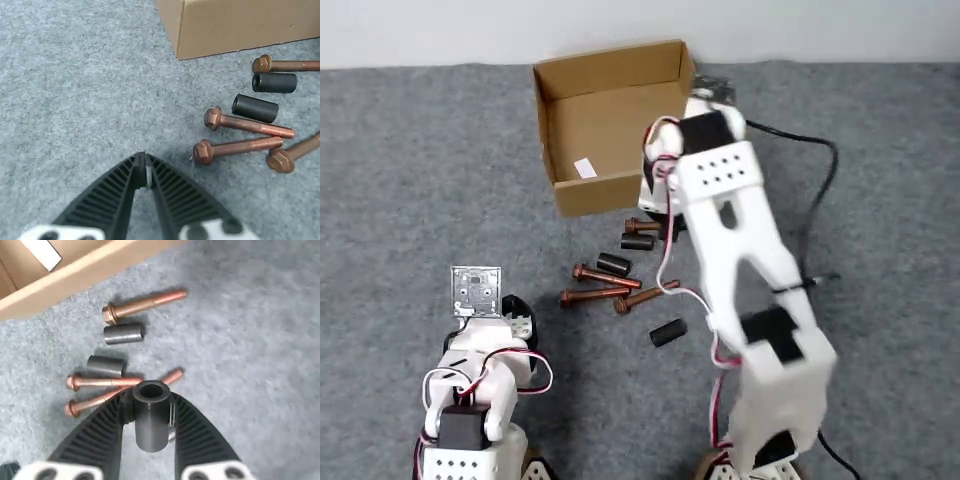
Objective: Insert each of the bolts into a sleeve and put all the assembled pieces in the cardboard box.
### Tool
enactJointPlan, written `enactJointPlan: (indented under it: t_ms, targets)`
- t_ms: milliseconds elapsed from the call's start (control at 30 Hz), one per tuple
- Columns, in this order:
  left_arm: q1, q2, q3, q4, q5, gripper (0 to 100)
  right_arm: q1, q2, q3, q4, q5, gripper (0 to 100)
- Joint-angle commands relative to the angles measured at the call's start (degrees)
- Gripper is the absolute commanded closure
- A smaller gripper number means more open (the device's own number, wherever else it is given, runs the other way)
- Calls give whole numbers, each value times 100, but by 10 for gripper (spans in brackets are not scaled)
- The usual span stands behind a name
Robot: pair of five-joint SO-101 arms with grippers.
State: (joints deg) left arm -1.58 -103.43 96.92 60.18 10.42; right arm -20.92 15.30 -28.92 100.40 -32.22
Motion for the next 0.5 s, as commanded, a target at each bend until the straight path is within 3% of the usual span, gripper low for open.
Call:
enactJointPlan:
  t_ms: [0,200,467]
  targets:
    - [-35,-35,-40,-79,-9,995,224,-1288,730,251,35,991]
    - [-18,-35,-40,-88,-9,995,813,-2870,2277,57,18,991]
    - [9,-35,-48,-79,0,995,1587,-4980,4721,-971,26,991]
